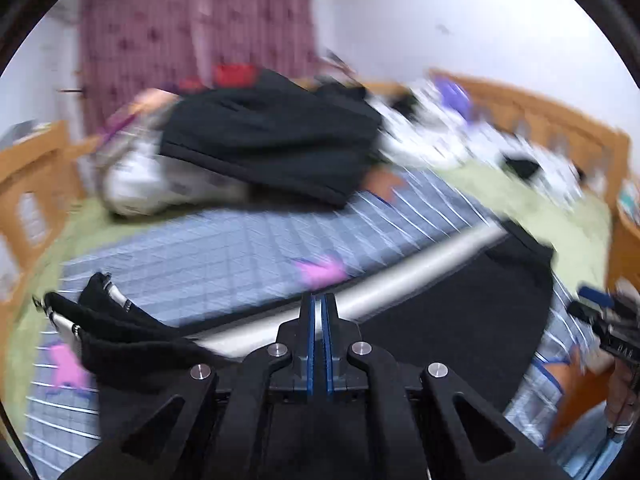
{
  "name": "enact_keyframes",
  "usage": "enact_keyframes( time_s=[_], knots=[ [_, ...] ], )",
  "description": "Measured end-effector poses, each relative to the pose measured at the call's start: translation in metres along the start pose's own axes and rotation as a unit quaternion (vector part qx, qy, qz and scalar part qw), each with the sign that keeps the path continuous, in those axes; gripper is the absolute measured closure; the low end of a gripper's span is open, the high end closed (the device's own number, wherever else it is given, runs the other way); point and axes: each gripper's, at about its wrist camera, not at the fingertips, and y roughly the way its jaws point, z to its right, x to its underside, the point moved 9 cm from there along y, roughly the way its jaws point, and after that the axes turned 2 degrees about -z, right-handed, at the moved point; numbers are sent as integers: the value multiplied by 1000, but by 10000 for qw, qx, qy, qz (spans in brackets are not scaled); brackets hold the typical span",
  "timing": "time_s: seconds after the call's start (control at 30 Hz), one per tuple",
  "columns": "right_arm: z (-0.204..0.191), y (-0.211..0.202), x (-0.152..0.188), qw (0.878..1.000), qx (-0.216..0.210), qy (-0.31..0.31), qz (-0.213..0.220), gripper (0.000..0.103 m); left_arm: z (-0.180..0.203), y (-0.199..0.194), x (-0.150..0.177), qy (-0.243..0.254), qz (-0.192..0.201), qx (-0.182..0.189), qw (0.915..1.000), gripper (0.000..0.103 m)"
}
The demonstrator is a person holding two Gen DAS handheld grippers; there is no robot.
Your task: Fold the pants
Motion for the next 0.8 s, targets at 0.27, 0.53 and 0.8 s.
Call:
enact_keyframes(
  time_s=[0.27,0.53,0.8],
  knots=[
    [50,-9,5,9981,285,546,74,45,29,42,81,-174,-891,175,9957,97],
    [26,10,1,9974,-112,665,-263,45,-134,-12,99,-760,-250,-1322,9880,35],
    [-73,21,-4,9974,-252,-537,-408,45,-151,25,85,188,-567,-1201,9910,29]
  ],
)
